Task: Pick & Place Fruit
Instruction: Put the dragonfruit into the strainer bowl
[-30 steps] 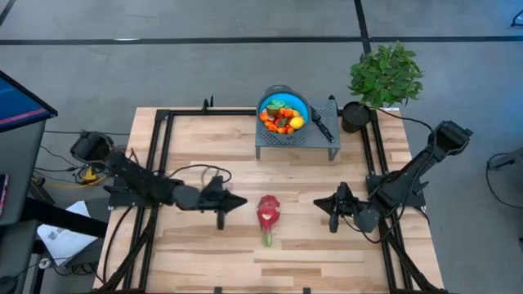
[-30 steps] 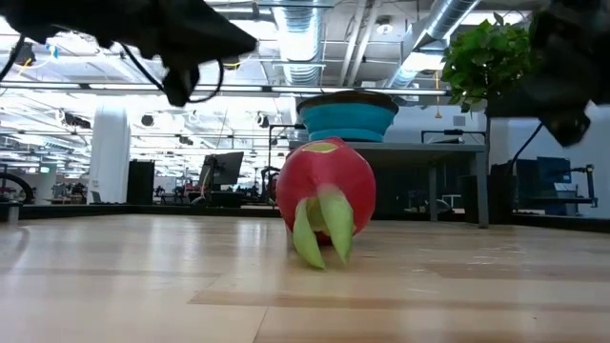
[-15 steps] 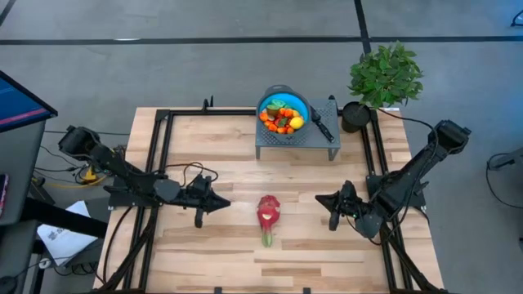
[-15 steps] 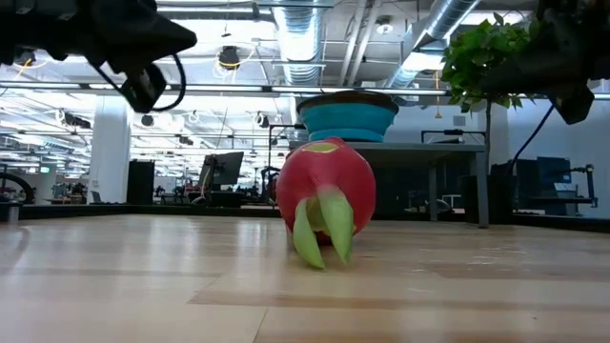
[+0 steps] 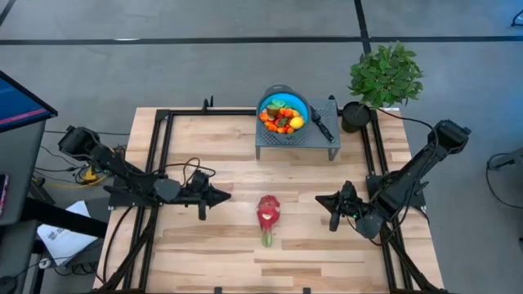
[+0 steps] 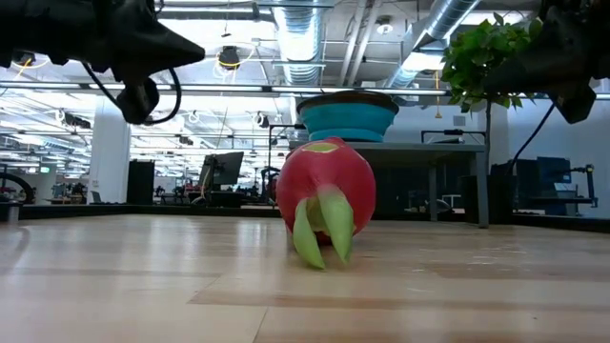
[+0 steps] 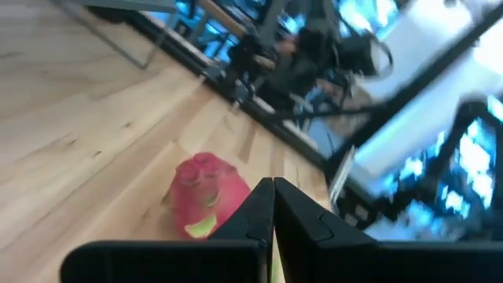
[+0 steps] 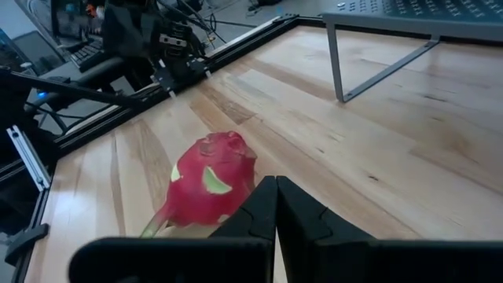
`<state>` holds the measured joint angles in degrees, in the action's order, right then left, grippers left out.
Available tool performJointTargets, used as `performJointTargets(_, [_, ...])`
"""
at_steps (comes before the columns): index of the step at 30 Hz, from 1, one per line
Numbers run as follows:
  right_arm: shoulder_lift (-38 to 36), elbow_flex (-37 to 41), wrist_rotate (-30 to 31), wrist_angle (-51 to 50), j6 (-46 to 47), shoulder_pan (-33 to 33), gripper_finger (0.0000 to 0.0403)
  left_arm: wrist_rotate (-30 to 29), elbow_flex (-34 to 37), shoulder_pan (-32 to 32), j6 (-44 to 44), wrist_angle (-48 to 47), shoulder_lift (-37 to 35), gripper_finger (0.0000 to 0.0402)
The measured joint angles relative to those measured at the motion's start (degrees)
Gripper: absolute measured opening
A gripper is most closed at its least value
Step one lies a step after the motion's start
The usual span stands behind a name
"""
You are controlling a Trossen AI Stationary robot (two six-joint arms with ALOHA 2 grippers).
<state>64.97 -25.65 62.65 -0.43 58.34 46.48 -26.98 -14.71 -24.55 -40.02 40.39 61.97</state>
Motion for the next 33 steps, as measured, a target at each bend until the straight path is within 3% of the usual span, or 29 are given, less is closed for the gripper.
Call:
performJointTargets(7, [0.0, 0.0, 0.05, -0.02, -4.59, 0.0, 0.0, -10.6, -5.41, -2.58, -3.57, -0.01, 1.84, 0.0001])
performJointTargets(23, [0.0, 0.0, 1.95, -0.68, -10.33, -7.04, 0.0, -11.43, -16.72, -1.1, -2.52, -0.95, 14.76, 0.0001])
performJointTargets(33, [0.0, 0.0, 1.73, -1.01, -10.33, -5.62, 0.0, -11.48, -25.27, 1.61, -0.45, -1.85, 24.49, 0.0001])
